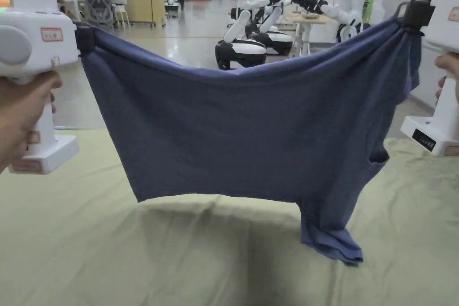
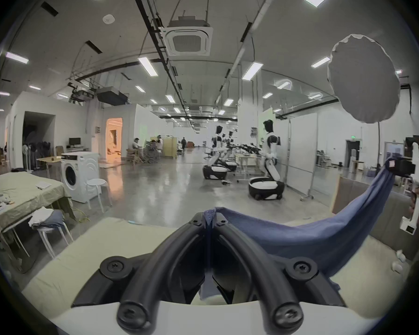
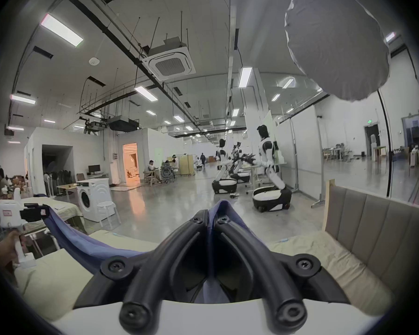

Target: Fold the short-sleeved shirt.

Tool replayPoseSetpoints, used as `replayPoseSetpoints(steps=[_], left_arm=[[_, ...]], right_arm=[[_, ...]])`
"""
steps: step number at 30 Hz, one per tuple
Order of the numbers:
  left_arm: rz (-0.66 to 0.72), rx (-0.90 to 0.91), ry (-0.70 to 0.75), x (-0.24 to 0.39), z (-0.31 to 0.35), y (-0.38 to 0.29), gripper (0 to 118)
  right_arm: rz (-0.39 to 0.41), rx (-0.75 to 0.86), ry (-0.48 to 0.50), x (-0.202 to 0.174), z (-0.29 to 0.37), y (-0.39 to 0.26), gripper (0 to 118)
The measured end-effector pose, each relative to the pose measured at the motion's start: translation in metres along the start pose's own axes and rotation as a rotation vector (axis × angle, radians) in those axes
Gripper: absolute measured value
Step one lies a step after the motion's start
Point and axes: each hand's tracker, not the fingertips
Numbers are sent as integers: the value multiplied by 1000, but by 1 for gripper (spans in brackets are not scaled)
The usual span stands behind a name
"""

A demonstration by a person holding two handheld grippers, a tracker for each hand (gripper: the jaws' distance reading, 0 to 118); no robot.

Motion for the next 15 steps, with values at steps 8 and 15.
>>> replayPoseSetpoints(steps=[8, 15], left_arm=[[-8, -111, -84, -7, 90, -97, 1], [-27, -251, -107, 4, 184, -195, 2]], right_arm=[[-75, -150, 97, 15, 118, -95, 5], [-125, -254, 44, 27, 227, -197, 5]])
